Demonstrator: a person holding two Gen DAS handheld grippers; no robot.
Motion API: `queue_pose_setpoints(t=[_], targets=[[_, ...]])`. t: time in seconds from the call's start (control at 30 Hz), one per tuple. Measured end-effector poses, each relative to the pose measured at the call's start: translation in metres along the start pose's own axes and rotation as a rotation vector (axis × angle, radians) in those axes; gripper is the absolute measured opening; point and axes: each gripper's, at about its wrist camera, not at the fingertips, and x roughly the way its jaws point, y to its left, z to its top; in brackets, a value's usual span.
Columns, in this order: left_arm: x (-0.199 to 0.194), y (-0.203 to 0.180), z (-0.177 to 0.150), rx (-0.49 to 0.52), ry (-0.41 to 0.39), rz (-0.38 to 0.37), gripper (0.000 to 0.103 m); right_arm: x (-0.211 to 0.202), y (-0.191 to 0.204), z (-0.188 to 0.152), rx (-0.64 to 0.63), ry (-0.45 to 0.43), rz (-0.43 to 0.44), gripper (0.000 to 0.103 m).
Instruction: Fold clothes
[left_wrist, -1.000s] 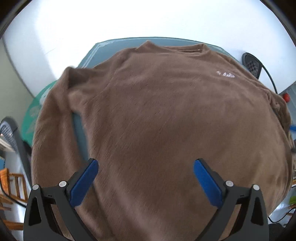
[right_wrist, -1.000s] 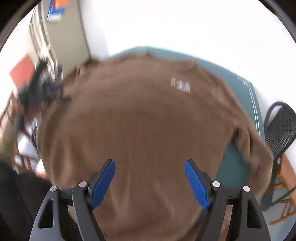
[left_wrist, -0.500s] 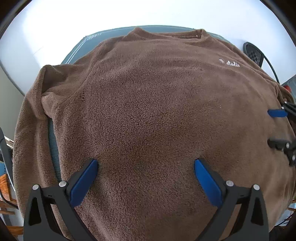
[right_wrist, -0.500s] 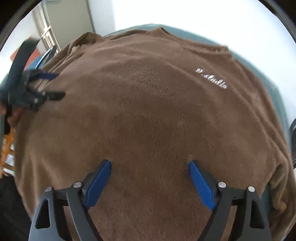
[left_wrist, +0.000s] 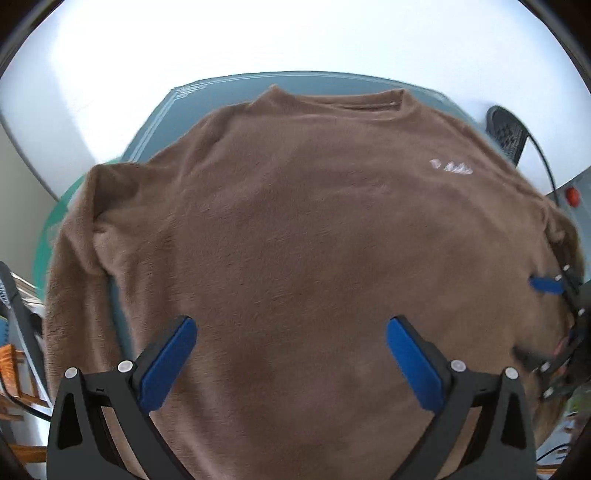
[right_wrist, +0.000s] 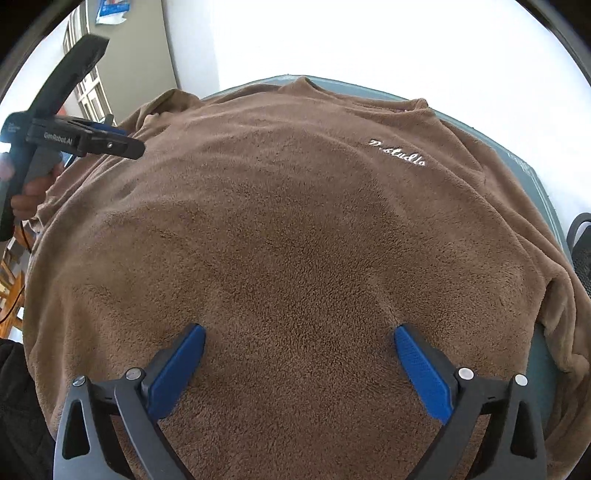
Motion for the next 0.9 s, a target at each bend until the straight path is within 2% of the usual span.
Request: queue_pose_setpoints(t=[0.13,0.33,0.43,0.53,0.63,0.77,0.87,0.9], targets=[[0.018,-0.021,-0.002,0.023,0.046,-0.004,0.103,-0.005,-0.003,0.003,0.028,-0.022,-0.018,0.103],[0.045,-0.040,-0.005,0.049,0.076,0.040,0.103,-0.086,-0.038,-0.031,0.265,-0.228,-0.005,0.103],[0.046,-0.039,-0.005,0.035,0.053,0.040,0.103,-0.128,-0.055,-0.069,0.380,-0.313,-0.102,0.103],[0.047,-0.039,-0.006,0.025,0.014,0.043,0.103,-0.164,-0.065,-0.116,0.513,-0.356,-0.231,0.103],[0.046,-0.039,-0.010,0.029,-0.019,0.043,0.103,-0.188,-0.063,-0.159,0.589,-0.331,-0.368,0.103],[0.046,-0.039,-0.014,0.032,-0.053,0.042,0.103,-0.202,-0.039,-0.183,0.525,-0.273,-0.466,0.103],[0.046,-0.038,-0.015,0.030,-0.061,0.044,0.103,-0.197,-0.014,-0.184,0.406,-0.232,-0.457,0.101],[0.046,-0.038,-0.015,0.030,-0.064,0.045,0.103,-0.193,-0.011,-0.184,0.382,-0.218,-0.457,0.094]])
